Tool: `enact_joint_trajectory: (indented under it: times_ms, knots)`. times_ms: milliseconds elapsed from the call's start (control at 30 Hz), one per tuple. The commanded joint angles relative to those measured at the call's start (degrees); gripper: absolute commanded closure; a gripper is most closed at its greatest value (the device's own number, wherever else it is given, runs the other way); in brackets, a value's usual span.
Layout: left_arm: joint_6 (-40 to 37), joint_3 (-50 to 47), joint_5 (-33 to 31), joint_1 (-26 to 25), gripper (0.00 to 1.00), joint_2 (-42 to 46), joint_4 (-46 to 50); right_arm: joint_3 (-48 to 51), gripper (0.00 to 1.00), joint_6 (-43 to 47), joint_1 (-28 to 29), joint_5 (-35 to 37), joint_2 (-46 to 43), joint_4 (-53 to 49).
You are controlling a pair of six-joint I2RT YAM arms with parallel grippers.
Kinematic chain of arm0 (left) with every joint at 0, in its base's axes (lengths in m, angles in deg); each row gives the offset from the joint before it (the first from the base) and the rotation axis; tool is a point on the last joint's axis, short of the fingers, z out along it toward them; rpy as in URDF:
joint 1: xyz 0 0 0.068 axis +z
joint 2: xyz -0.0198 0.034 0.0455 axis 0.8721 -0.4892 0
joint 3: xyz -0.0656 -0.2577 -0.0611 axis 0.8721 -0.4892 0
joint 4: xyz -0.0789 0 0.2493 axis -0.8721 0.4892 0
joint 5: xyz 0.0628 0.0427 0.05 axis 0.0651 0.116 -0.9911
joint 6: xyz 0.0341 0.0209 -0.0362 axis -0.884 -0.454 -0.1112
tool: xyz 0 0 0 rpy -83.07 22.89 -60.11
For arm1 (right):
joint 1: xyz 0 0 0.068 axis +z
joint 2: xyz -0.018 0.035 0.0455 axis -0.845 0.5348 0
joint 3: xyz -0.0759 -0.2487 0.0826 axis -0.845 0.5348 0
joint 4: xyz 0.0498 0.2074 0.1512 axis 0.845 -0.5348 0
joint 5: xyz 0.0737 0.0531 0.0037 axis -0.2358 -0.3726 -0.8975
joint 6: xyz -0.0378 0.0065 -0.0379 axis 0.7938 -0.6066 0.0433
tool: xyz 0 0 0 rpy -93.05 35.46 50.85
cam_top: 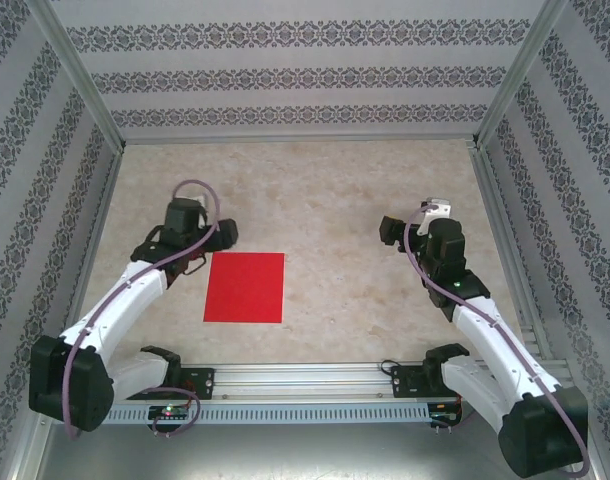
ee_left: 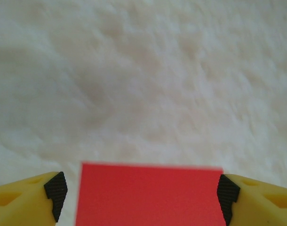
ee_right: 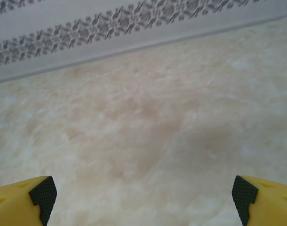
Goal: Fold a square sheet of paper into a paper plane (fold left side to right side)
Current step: Move the square sheet of paper to the center of the table.
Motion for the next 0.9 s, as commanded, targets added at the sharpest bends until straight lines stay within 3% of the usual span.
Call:
enact_joint_trajectory:
  times_ms: [0,233,533,867]
  knots:
    - [4.97,1.53,-2.35,-5.03,0.21,-1.64,13.91,-2.19,0.02,-1.33,1.73,-0.28,-1.47,-9.78]
    - [5.76,1.73,-3.12,-12.06,0.30,-10.41,16.56,-1.87,0.02,-1.14,2.54,0.73,-3.30,-12.08]
    - [6.68,2.50,1.68,-15.27,0.38,-21.38,10.92,-2.66,0.02,-0.90,3.20,0.86,-2.57,-12.27]
    - [6.74,6.08,-0.36,-17.58,0.42,-30.61,9.35,-1.74,0.02,-0.57,3.85,2.61,-7.56,-15.46]
